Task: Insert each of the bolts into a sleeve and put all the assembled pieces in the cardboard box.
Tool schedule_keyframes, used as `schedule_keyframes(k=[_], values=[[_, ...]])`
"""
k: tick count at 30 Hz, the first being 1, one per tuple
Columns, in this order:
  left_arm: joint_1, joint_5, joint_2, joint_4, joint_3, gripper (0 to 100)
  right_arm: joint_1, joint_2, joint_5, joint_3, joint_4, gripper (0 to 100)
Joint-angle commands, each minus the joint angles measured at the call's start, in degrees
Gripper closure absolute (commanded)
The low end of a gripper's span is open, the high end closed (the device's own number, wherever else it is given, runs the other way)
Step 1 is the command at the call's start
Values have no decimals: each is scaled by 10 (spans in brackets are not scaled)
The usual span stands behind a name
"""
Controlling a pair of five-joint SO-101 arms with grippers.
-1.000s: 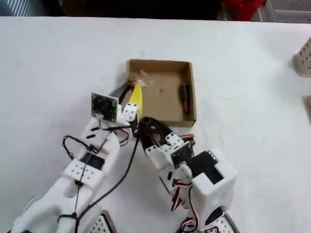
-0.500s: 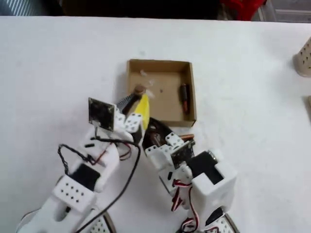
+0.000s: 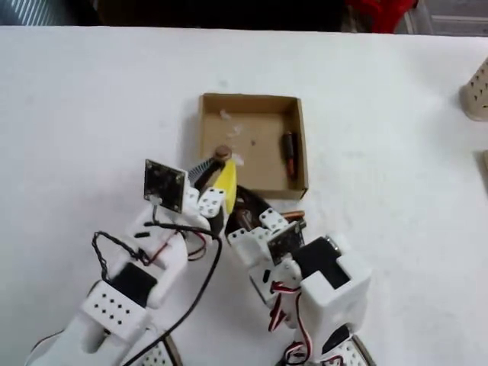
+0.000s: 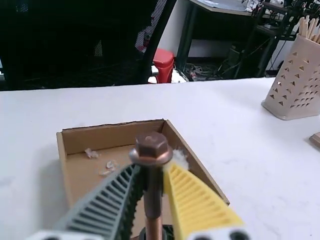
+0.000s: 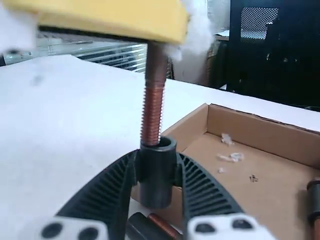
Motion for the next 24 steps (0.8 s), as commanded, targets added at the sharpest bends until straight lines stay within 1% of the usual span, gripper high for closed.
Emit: schedule_keyframes(k=[1, 3, 6, 13, 24], values=[[7, 6, -16, -76, 19, 977, -4, -1, -6, 2, -6, 982], [7, 6, -15, -112, 29, 977, -4, -1, -6, 2, -6, 982], [2, 6, -13, -131, 39, 977, -4, -1, -6, 2, -6, 982], [7, 6, -13, -128, 43, 977, -4, -1, -6, 2, -6, 982], [7, 6, -13, -132, 99, 977, -1, -1, -6, 2, -6, 982]])
